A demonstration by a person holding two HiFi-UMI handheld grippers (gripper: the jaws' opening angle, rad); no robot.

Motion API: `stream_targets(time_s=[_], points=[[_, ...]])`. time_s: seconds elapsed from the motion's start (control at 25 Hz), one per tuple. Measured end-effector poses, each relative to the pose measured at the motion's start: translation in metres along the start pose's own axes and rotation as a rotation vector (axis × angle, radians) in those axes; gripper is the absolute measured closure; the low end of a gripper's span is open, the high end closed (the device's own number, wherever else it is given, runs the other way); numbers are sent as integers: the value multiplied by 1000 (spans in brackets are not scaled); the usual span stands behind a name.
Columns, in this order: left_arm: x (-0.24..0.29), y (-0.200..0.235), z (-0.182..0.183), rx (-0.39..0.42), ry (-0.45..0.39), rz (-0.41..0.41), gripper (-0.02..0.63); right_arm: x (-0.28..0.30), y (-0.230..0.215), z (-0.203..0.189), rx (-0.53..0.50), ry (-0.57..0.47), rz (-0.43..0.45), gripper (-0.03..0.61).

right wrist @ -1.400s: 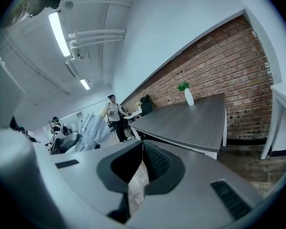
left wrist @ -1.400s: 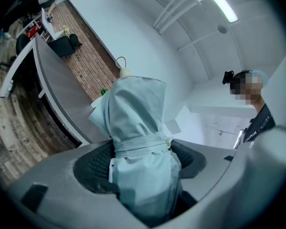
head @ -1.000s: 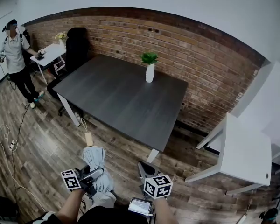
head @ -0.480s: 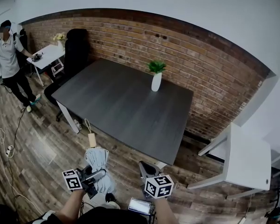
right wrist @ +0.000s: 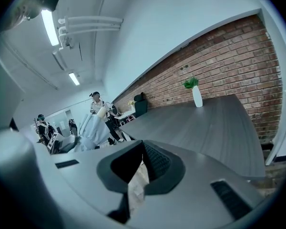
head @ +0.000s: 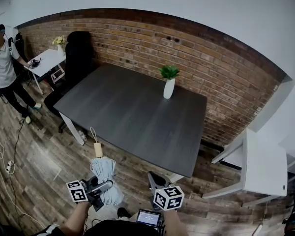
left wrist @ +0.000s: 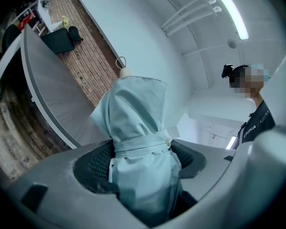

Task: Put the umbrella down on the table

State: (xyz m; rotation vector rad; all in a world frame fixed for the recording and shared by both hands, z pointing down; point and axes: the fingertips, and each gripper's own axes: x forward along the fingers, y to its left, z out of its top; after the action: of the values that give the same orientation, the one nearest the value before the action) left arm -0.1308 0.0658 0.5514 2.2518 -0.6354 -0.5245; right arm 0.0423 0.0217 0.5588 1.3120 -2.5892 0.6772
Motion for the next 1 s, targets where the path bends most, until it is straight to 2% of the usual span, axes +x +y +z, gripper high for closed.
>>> stream_targets(time_s=[0.44,0.76,1.0], points=[[-4,32,16,-38,-13,10,285,48,1,3,8,41,14,571],[4,64,51,-31,-28,34,285,100,-5,28,14,29,57,571],[33,91,79,-45,-29,34,285,134,-30,48,35,32,61,571]])
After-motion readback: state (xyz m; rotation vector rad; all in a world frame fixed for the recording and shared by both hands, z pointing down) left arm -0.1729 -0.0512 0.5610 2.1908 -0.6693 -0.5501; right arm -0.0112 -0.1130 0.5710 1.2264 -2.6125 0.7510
